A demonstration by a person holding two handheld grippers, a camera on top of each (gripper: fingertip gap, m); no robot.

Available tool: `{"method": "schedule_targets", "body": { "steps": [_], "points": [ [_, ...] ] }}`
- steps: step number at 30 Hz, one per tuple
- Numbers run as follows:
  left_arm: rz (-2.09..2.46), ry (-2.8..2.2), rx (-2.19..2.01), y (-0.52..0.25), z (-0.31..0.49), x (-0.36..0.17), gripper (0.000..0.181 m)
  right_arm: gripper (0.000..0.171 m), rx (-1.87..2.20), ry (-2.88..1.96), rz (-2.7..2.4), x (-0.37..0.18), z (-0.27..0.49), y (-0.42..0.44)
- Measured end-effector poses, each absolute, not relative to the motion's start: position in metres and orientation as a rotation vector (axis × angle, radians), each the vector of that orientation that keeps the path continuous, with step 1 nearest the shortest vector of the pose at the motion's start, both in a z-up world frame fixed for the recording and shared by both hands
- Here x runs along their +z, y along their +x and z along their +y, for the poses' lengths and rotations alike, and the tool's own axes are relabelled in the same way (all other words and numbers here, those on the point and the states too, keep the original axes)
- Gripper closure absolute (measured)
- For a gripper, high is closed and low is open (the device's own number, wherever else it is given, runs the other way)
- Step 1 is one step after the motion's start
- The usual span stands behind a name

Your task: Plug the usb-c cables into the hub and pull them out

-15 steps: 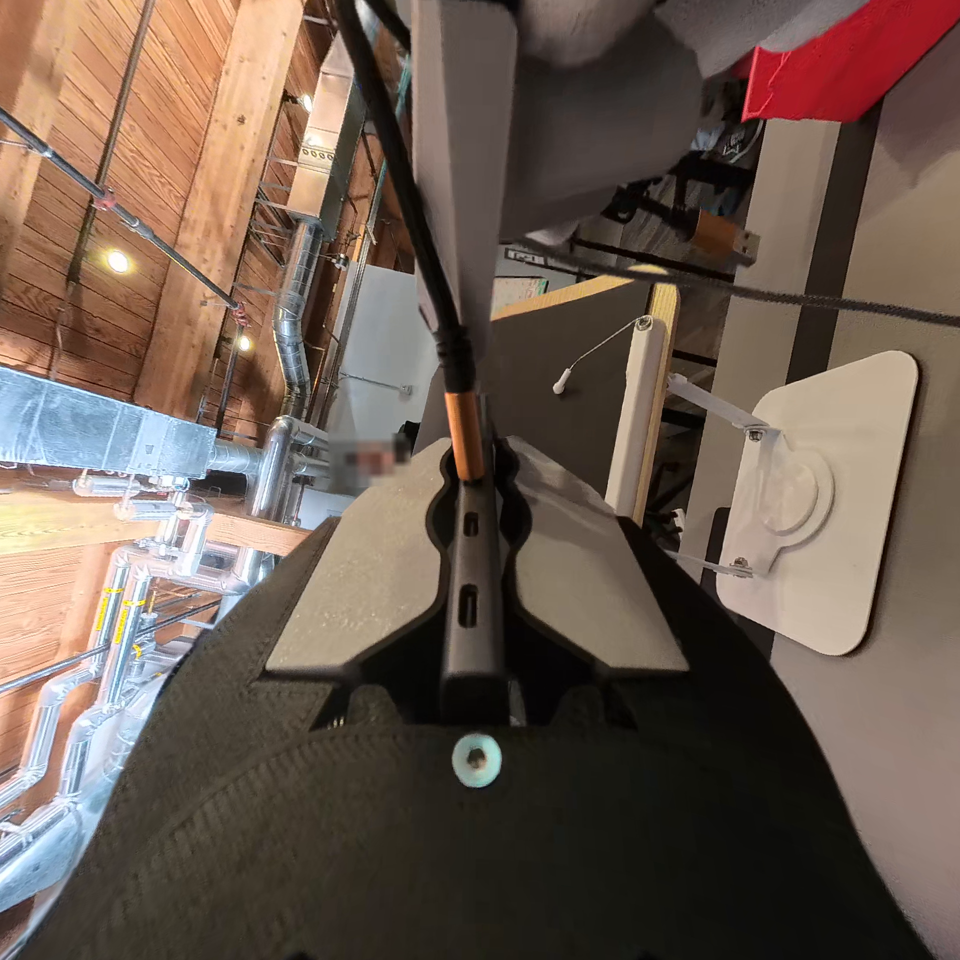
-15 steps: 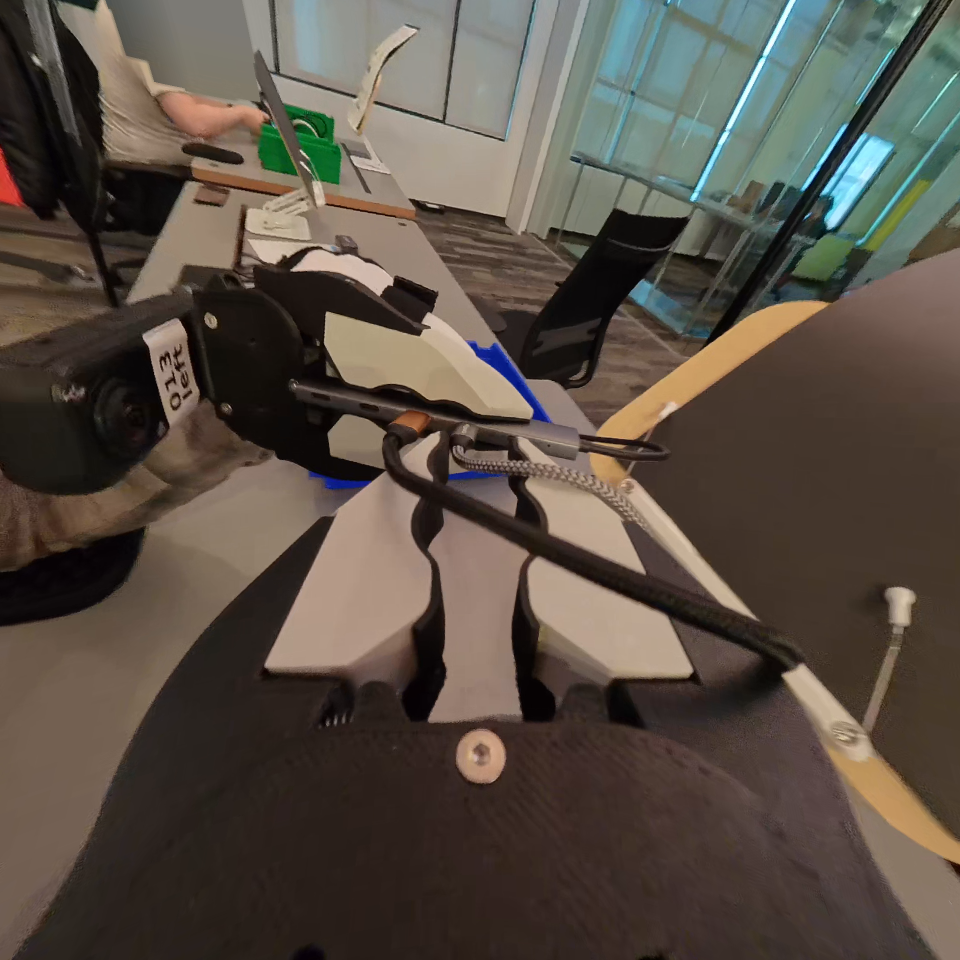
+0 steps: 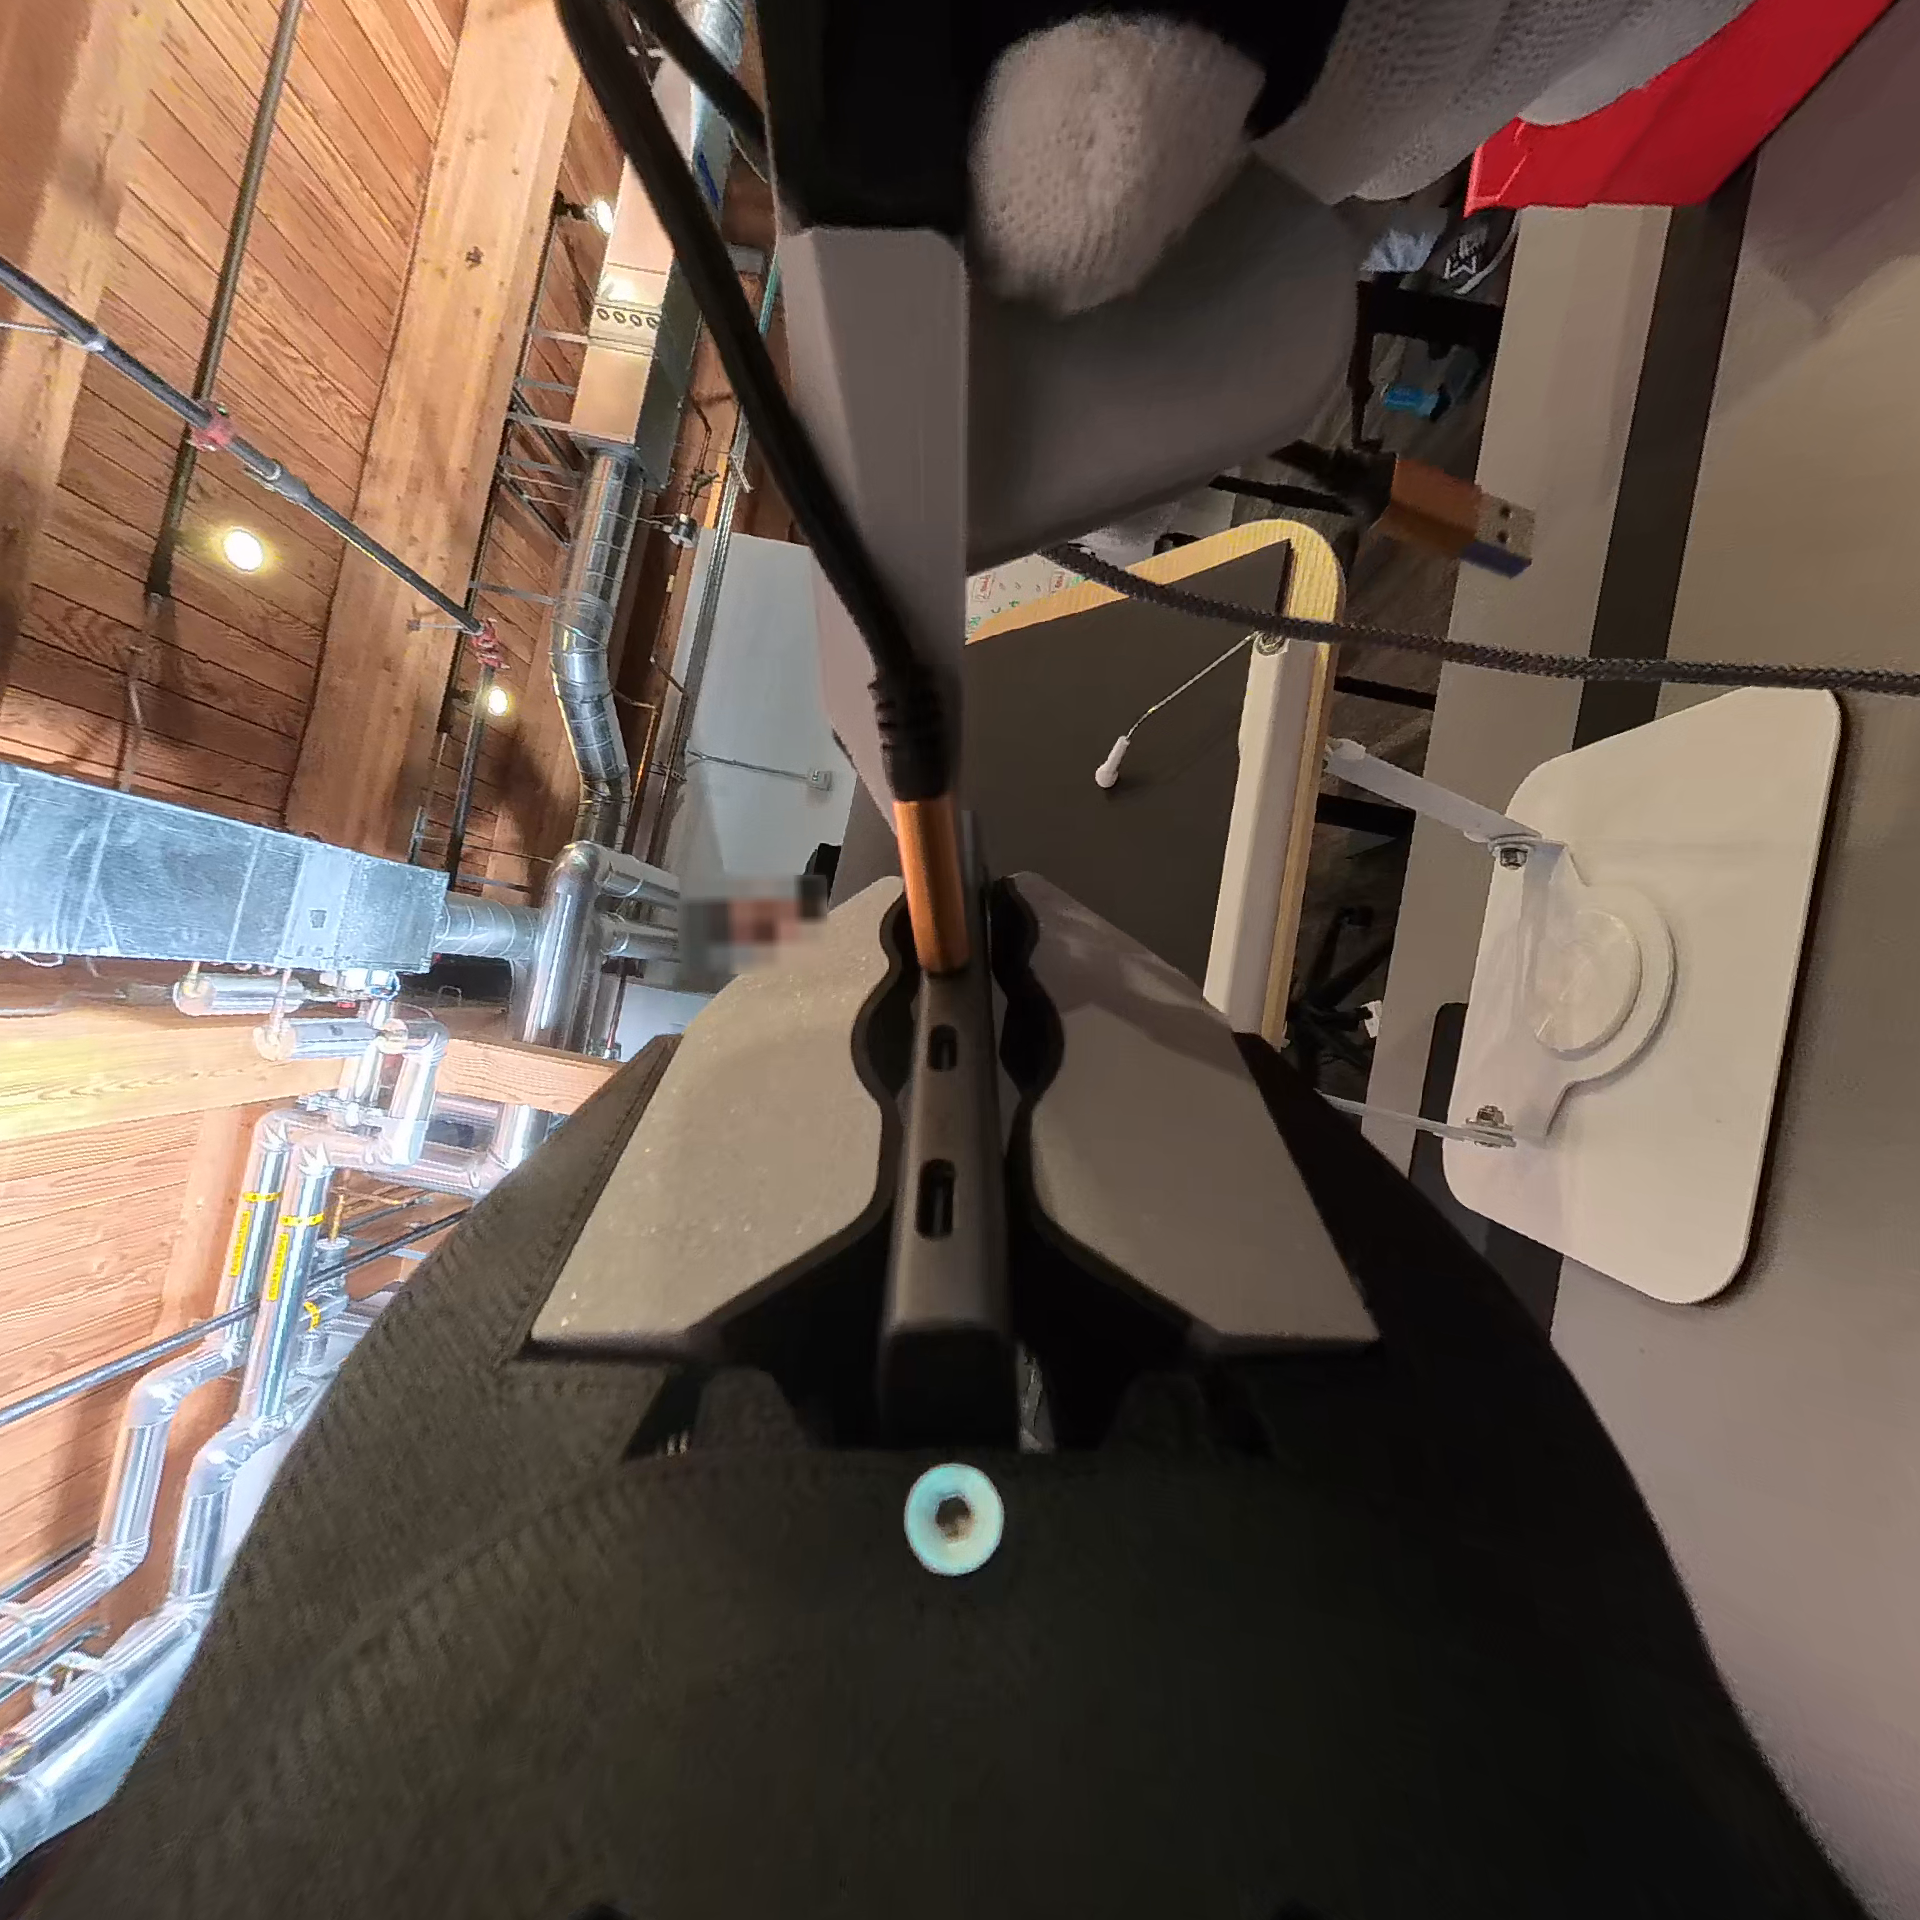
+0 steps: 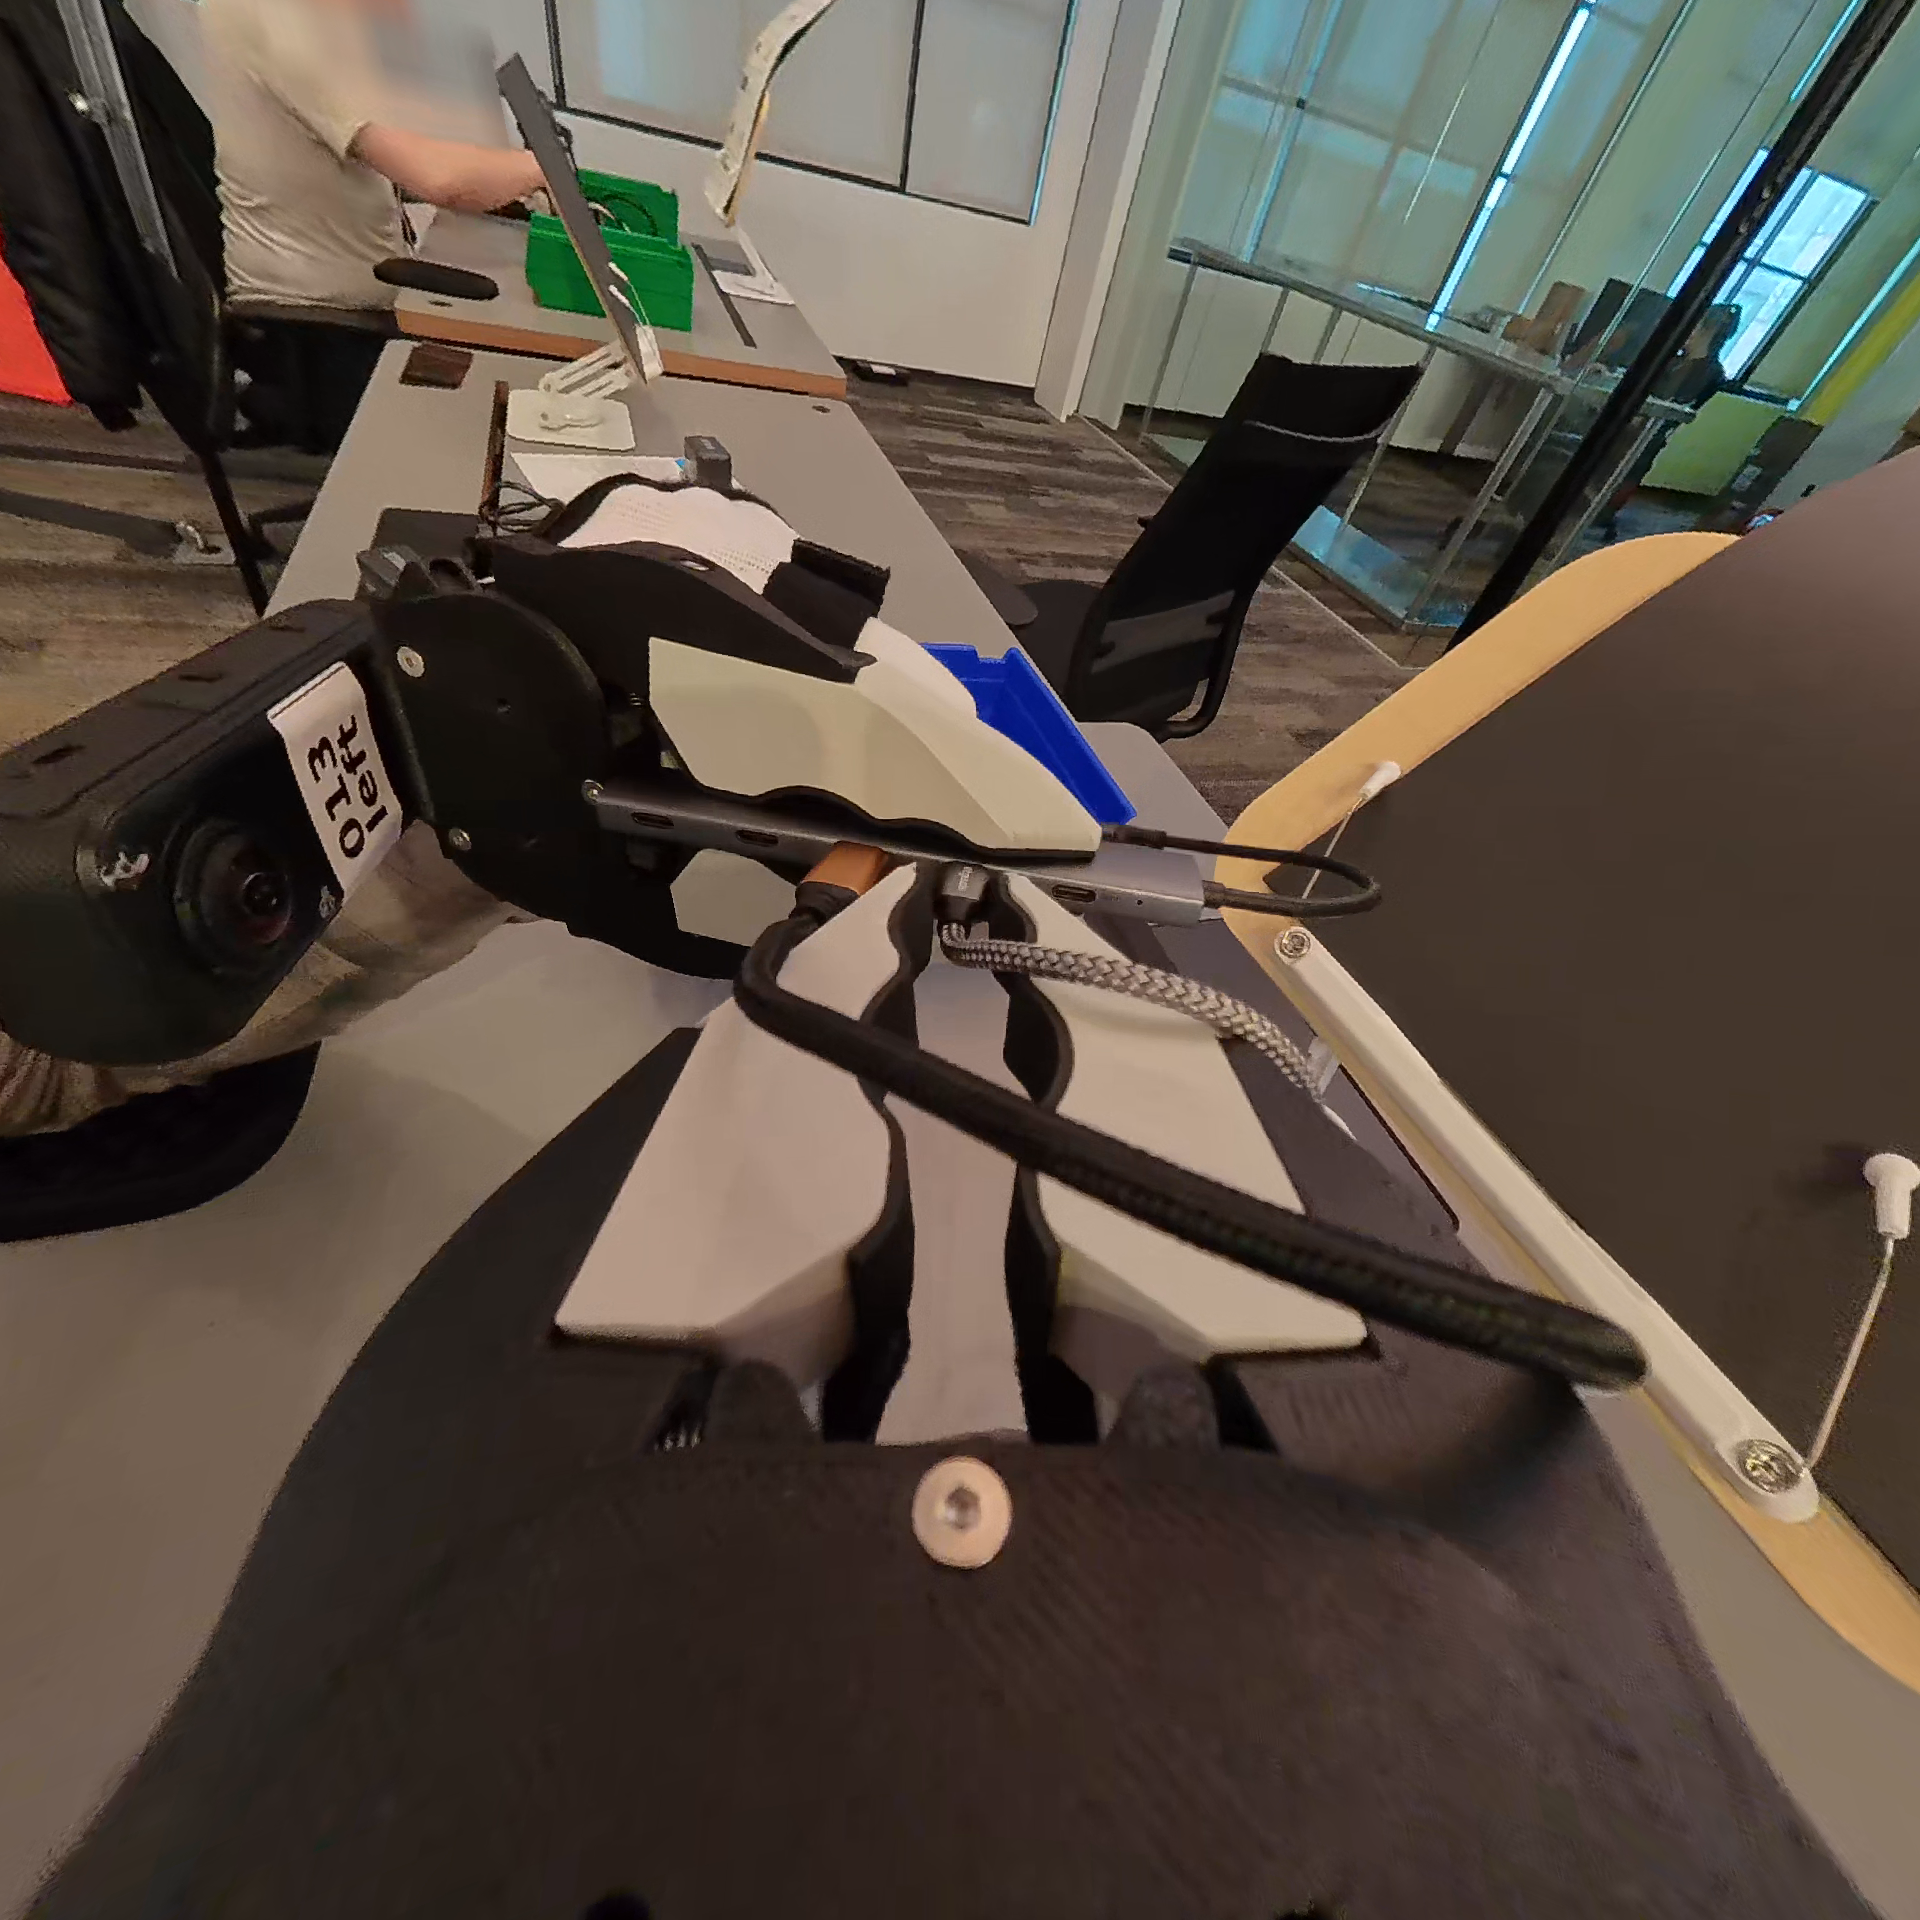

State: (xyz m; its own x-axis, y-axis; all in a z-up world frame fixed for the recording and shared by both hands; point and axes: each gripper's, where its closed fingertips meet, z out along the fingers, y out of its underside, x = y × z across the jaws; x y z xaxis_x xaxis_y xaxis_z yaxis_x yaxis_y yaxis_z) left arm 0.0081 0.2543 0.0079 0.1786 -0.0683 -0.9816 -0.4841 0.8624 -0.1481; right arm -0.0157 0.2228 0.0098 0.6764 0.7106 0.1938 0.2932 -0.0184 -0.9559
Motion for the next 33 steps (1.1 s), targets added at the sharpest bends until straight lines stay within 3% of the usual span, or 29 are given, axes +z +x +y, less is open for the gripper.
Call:
{"method": "schedule_targets", "body": {
  "steps": [23, 33],
  "points": [
    [1.318, -0.546, 0.184, 0.0, 0.261, 0.016, 0.168, 0.164, 0.235, -1.574, -0.779, 0.02, 0.228, -0.023],
    [1.363, -0.512, 0.218, 0.007, 0.268, -0.005, 0.168, 0.164, 0.229, -1.669, -0.781, 0.001, 0.236, -0.015]
  ]
}}
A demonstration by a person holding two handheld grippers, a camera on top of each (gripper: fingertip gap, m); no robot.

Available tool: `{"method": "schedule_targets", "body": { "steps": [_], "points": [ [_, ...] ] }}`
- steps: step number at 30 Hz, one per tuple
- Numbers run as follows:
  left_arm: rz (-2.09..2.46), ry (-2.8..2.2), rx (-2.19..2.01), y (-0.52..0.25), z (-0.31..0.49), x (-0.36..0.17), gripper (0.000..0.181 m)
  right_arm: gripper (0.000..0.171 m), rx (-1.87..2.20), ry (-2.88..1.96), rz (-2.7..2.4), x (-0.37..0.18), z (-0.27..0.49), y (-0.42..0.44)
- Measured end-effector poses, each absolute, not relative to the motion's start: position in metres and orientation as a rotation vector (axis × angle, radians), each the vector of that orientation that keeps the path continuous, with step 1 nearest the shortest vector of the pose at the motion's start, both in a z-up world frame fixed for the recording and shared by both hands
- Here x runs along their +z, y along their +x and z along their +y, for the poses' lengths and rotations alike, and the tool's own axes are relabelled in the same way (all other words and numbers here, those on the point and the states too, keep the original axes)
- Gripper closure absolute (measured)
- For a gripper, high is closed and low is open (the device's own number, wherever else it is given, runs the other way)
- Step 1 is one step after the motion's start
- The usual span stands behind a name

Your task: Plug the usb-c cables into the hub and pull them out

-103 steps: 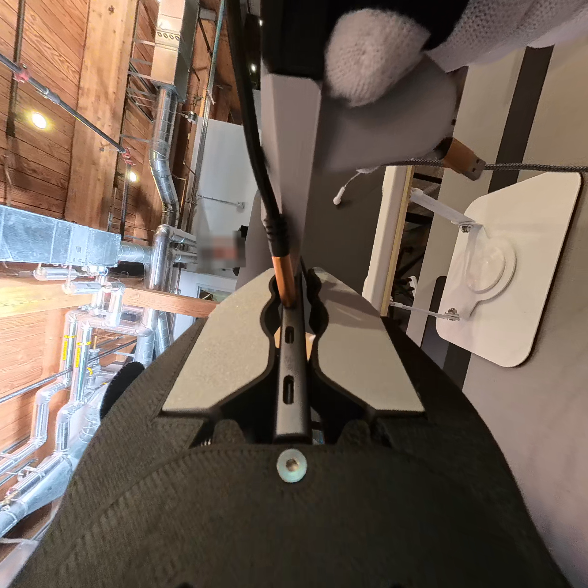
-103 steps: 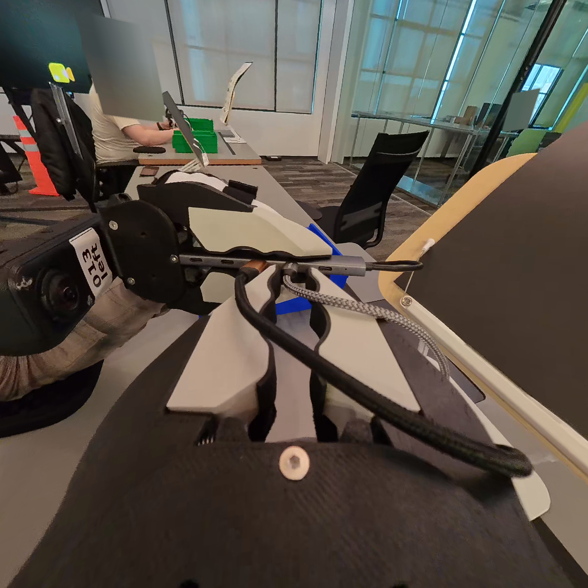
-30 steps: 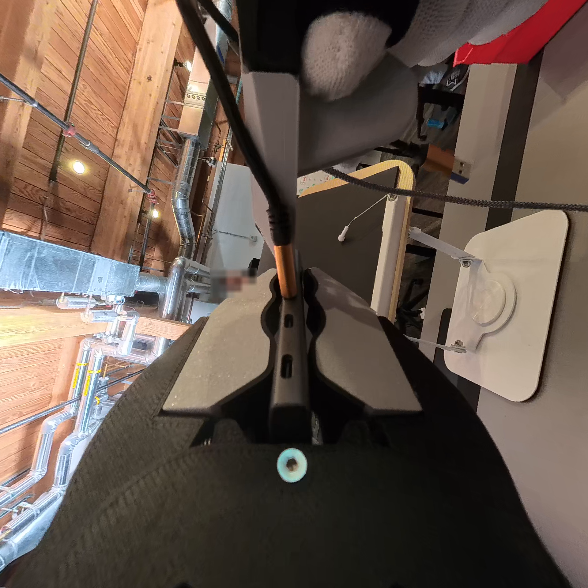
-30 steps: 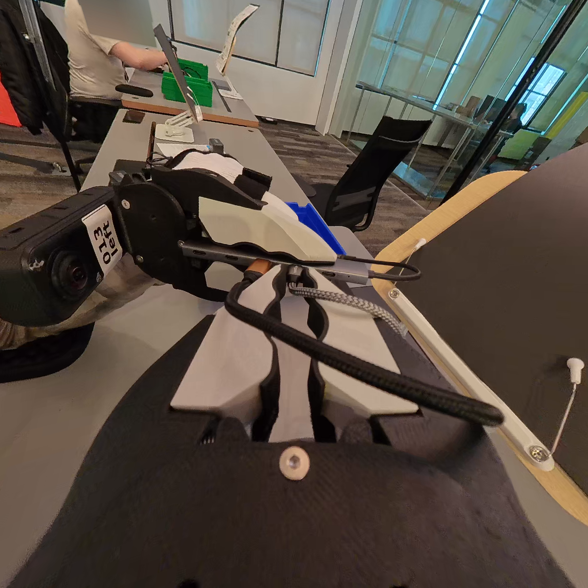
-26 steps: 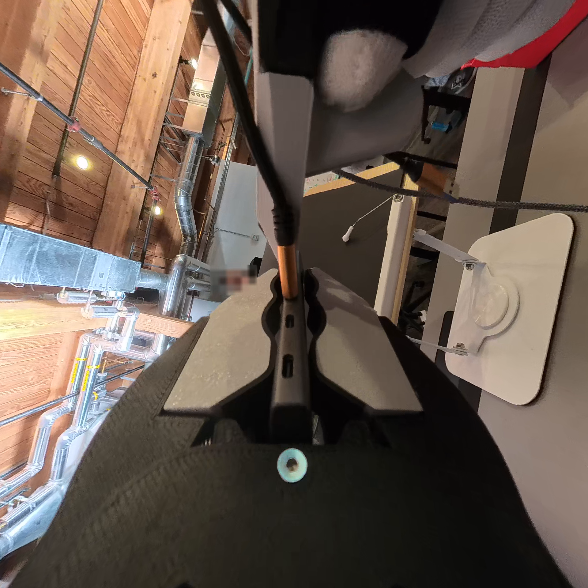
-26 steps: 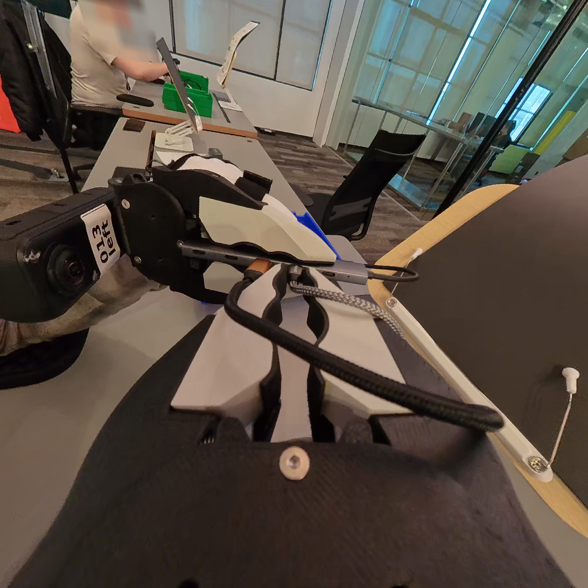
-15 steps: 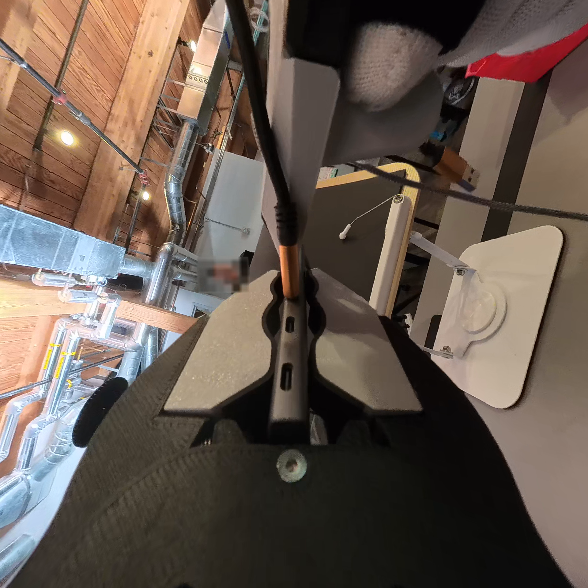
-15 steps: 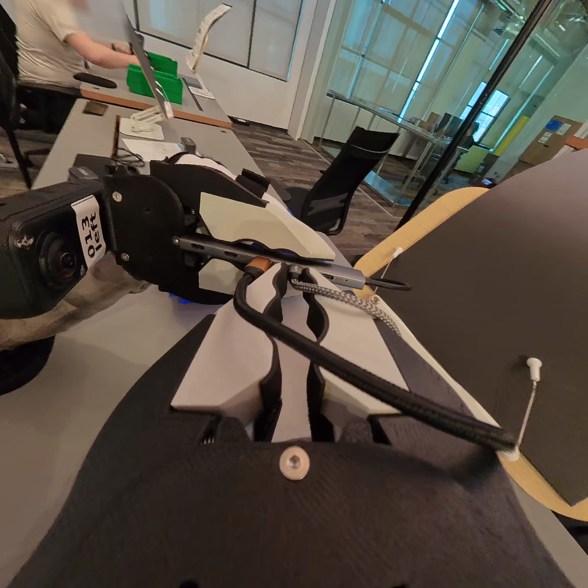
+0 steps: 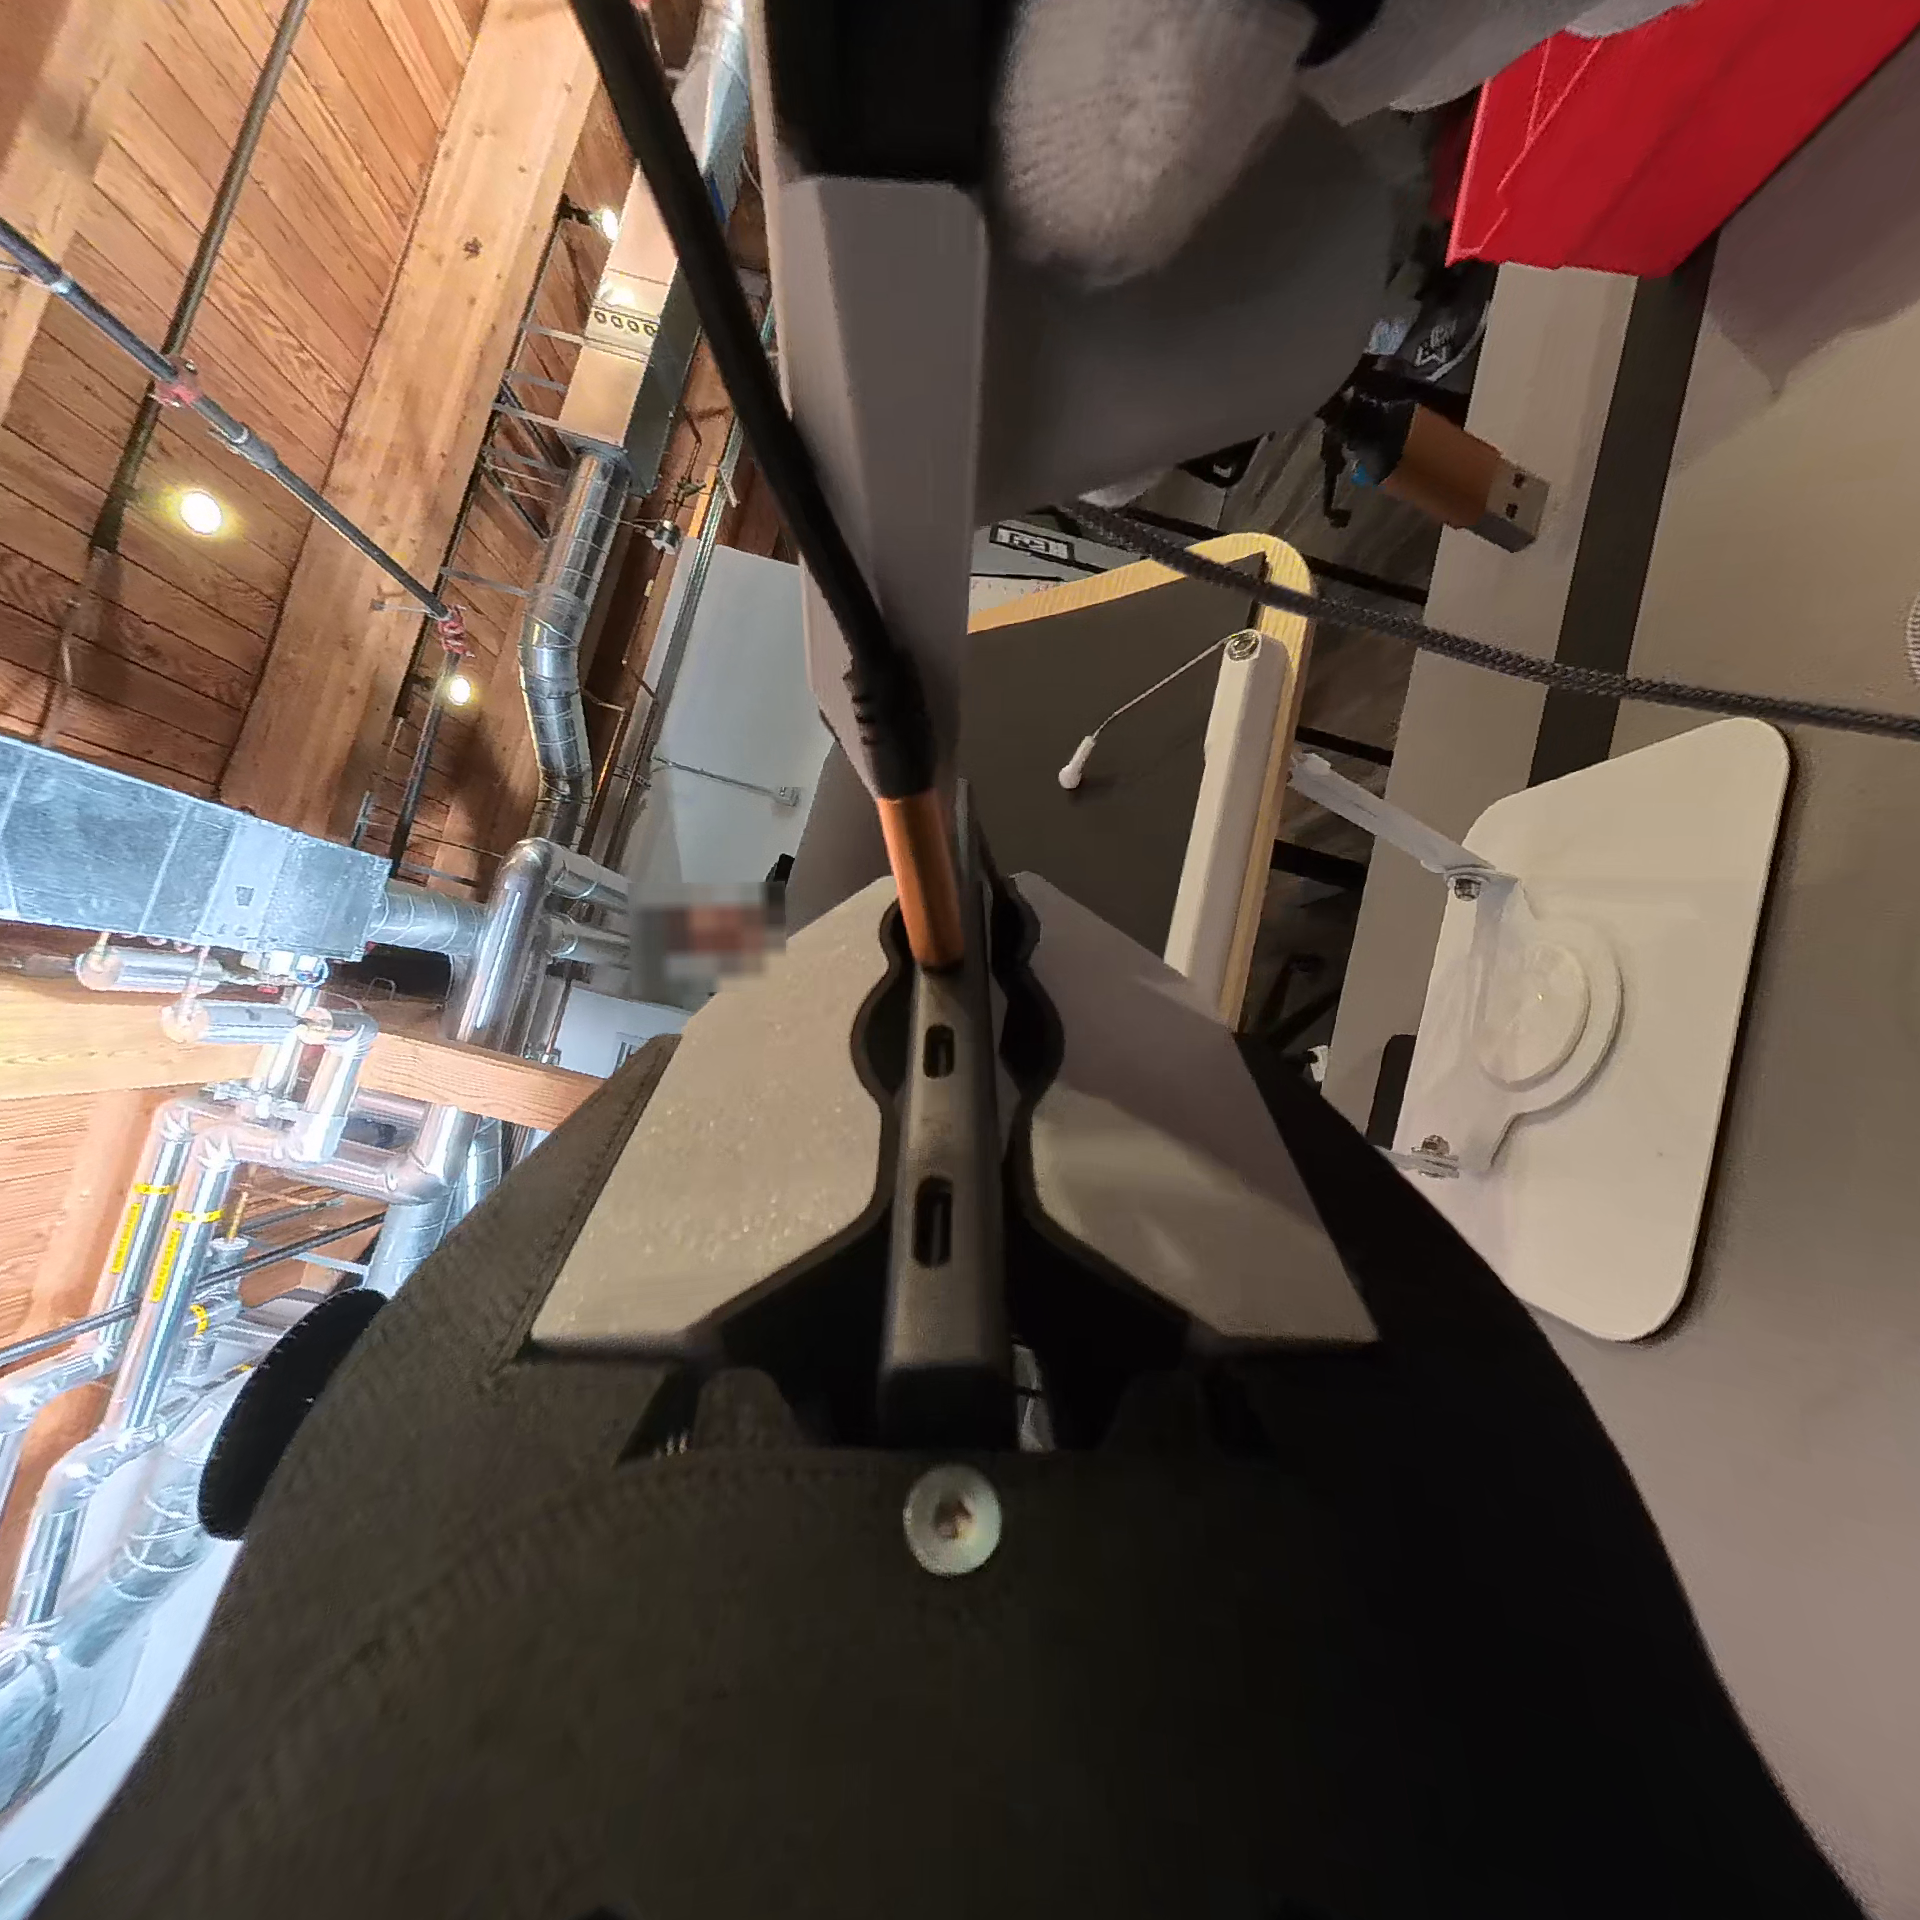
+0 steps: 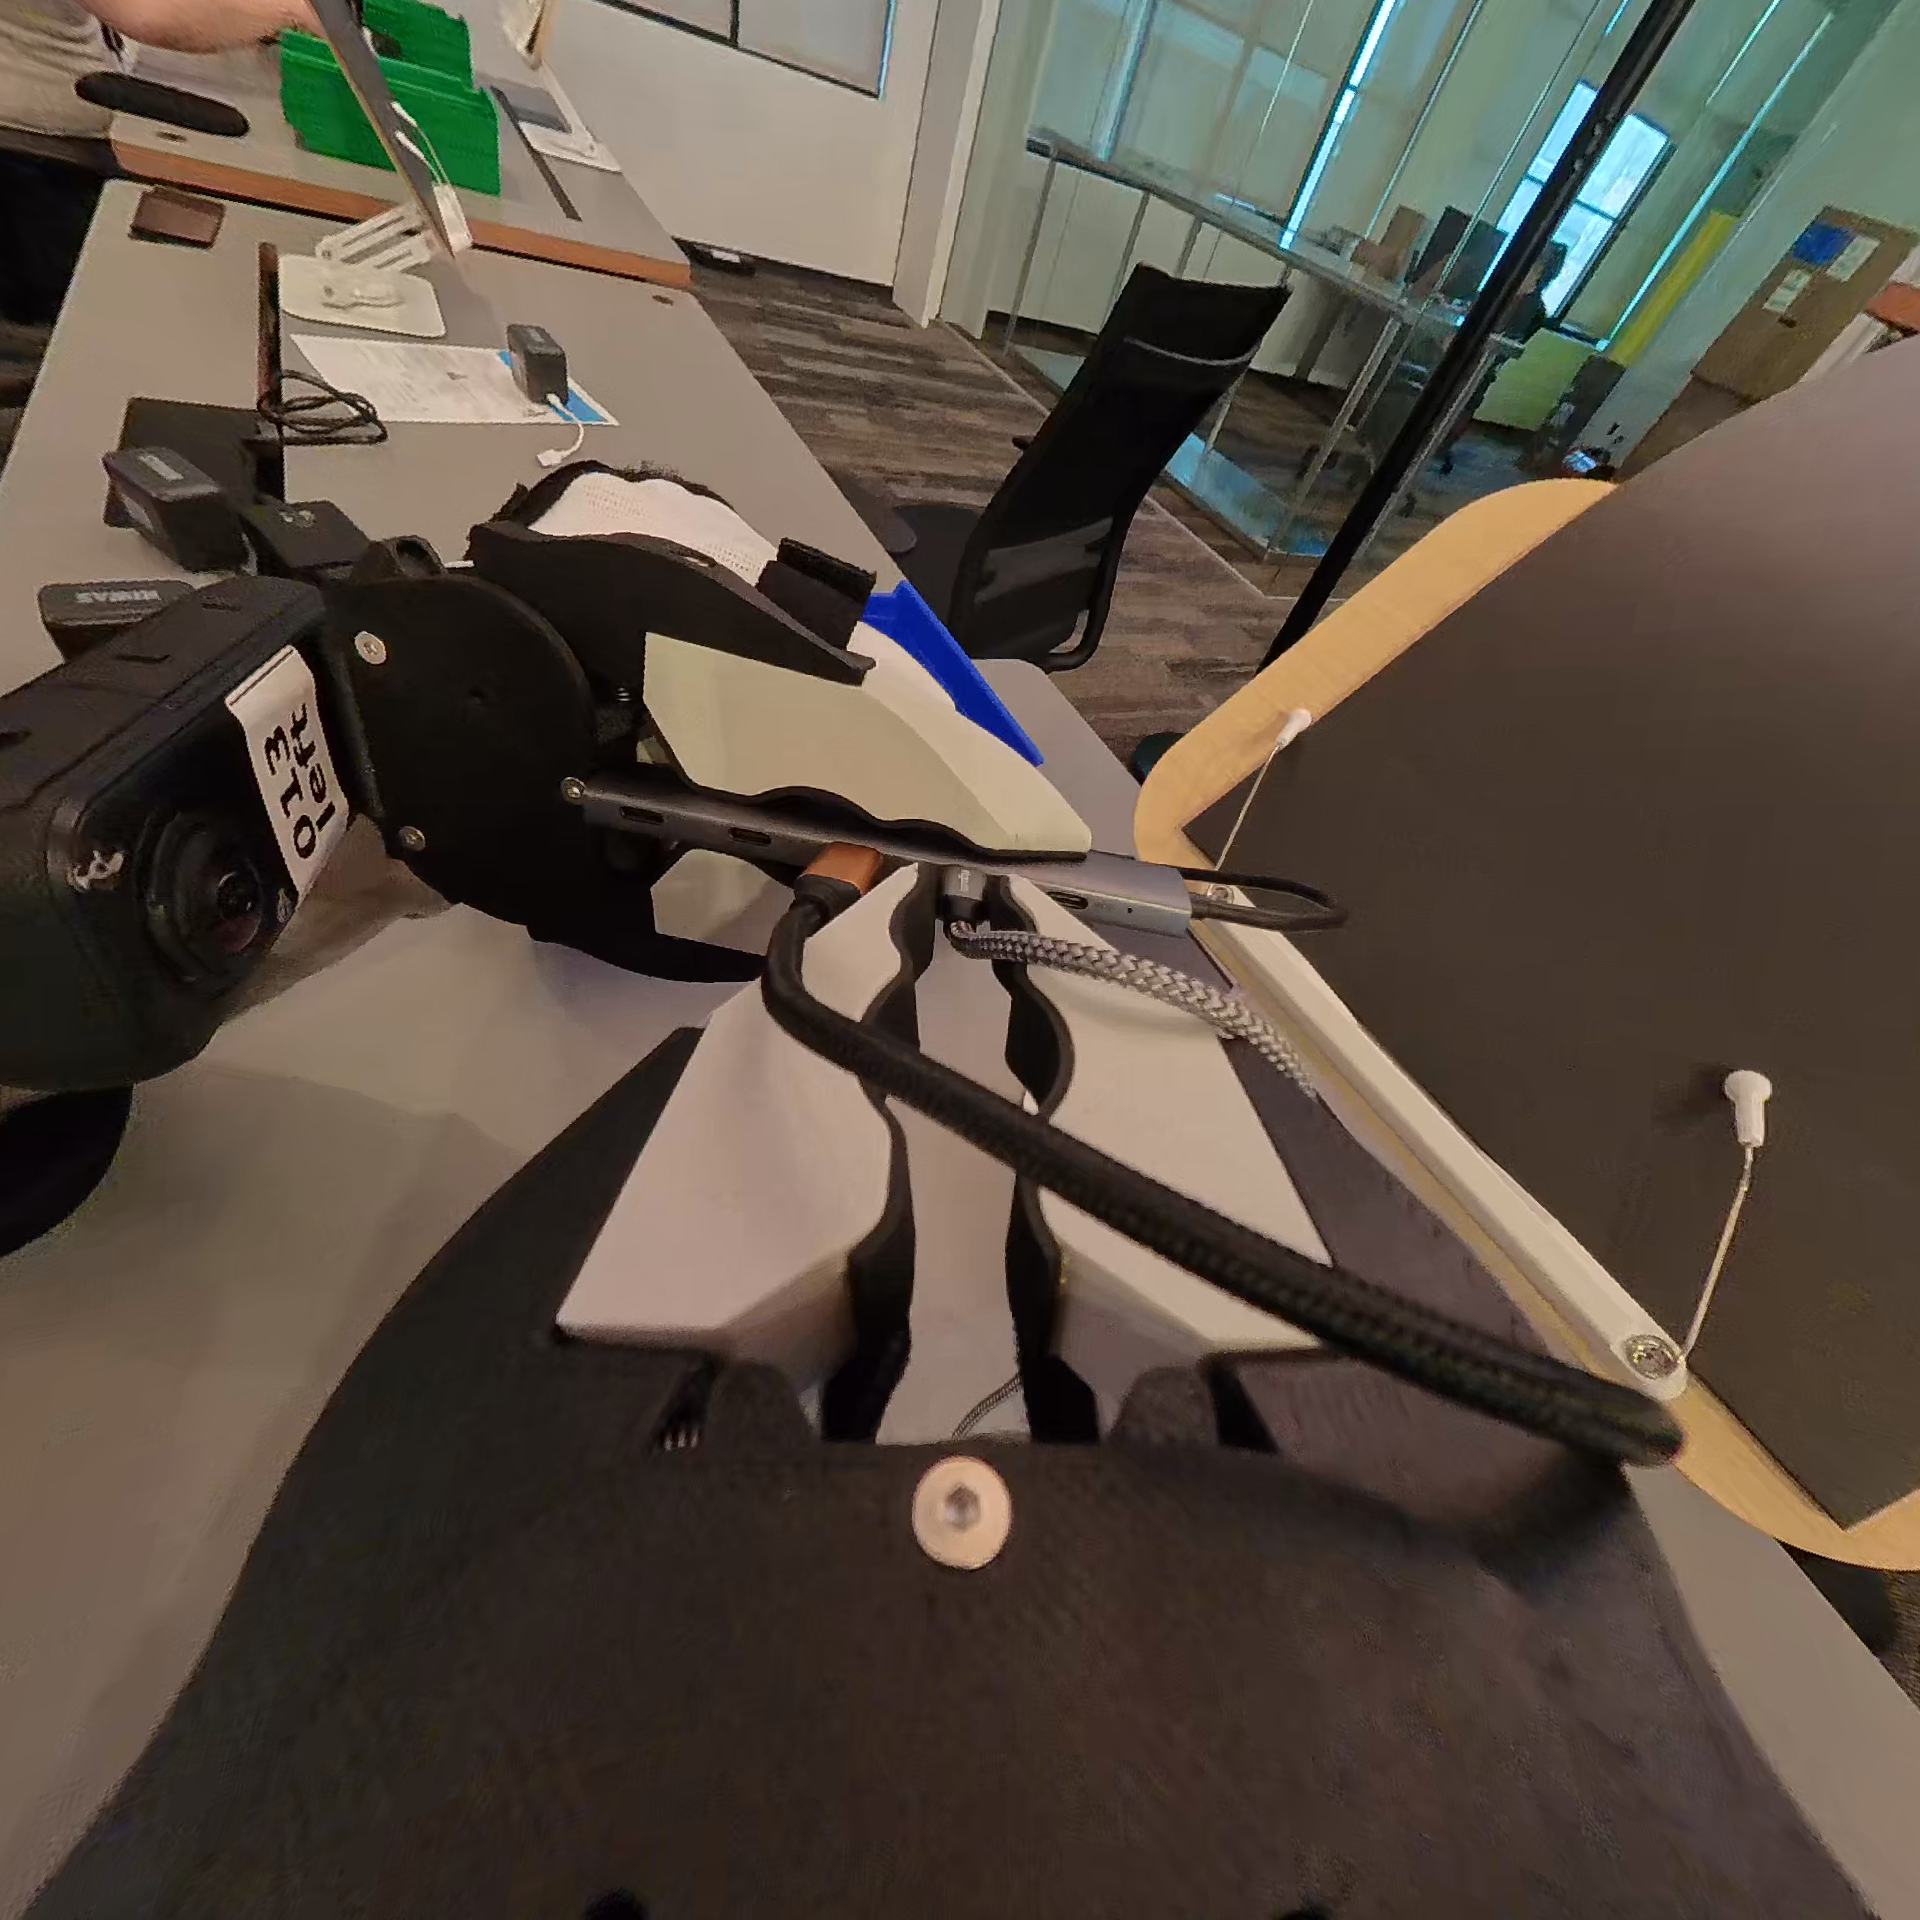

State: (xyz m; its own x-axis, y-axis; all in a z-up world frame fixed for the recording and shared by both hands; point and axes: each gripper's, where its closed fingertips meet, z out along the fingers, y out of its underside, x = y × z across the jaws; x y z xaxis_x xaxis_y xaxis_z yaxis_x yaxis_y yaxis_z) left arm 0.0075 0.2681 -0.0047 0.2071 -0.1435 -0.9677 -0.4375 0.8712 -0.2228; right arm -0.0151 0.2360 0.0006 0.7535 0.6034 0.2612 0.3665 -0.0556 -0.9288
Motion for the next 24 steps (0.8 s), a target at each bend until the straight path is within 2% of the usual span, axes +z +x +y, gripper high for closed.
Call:
{"method": "schedule_targets", "body": {
  "steps": [24],
  "points": [
    [1.324, -0.474, 0.243, -0.002, 0.293, -0.014, 0.167, 0.165, 0.094, -1.642, -0.708, -0.011, 0.257, -0.023]
  ]
}}
